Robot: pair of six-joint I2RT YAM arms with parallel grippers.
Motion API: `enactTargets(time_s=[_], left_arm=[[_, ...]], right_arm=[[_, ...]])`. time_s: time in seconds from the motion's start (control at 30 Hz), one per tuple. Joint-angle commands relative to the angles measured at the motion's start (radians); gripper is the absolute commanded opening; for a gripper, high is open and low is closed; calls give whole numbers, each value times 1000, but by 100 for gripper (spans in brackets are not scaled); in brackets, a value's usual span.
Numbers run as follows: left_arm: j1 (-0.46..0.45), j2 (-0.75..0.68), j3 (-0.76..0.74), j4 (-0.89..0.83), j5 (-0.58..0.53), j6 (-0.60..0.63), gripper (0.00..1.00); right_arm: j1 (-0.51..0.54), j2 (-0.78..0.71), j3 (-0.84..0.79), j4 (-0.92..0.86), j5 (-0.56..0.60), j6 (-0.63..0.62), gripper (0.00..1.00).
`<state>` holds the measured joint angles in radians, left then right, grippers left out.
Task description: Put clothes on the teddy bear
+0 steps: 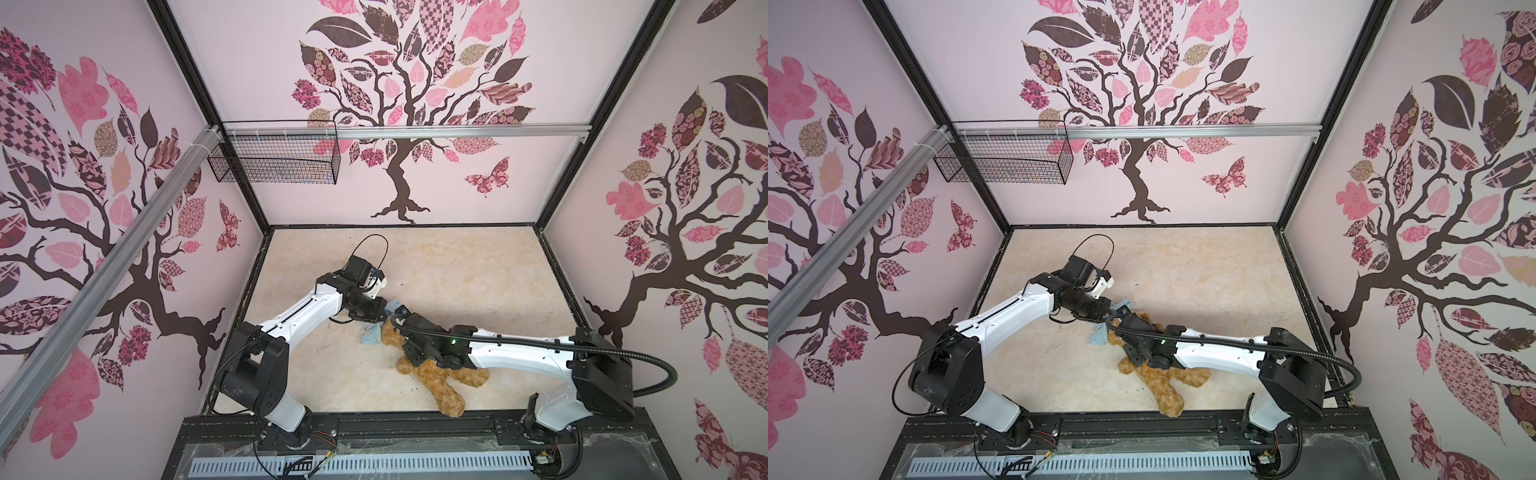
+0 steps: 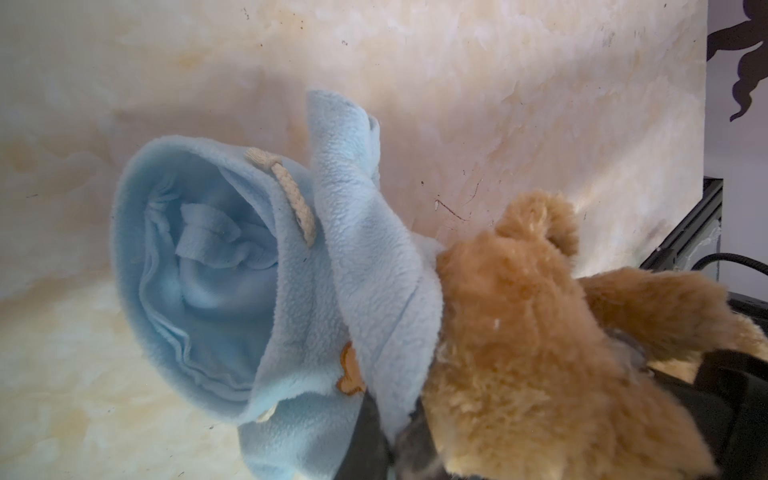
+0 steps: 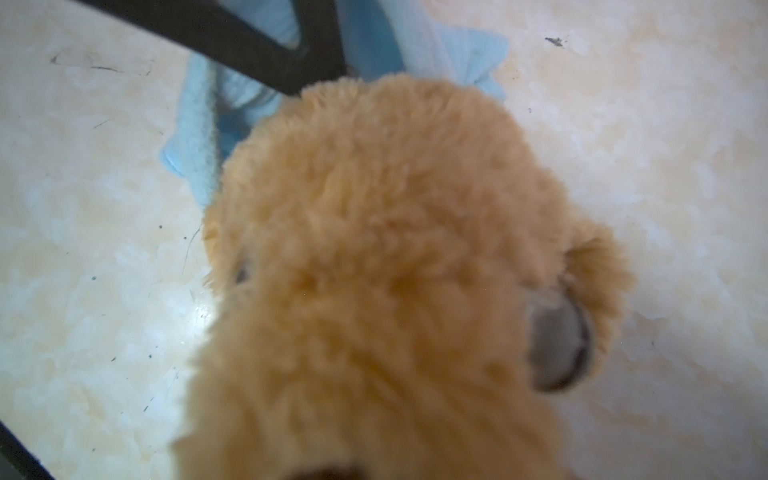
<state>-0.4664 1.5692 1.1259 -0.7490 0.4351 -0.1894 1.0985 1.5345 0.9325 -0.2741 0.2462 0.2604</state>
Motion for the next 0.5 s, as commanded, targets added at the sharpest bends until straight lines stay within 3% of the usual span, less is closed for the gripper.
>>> enactTargets(time_s=[0.0, 0.17, 0.27, 0.47], left_arm=[[-5, 14, 28, 21, 25, -14, 0], [-5, 4, 9, 25, 11, 52, 0], [-6, -16, -10, 27, 8, 139, 0], [-4, -48, -29, -18, -57, 277, 0]], right_arm=[[6, -29, -12, 19, -80, -69, 9], [-17, -148, -79, 51, -289, -159, 10], [-72, -220, -127, 65, -474, -165, 10], [-188, -354, -200, 63, -728, -136, 10]])
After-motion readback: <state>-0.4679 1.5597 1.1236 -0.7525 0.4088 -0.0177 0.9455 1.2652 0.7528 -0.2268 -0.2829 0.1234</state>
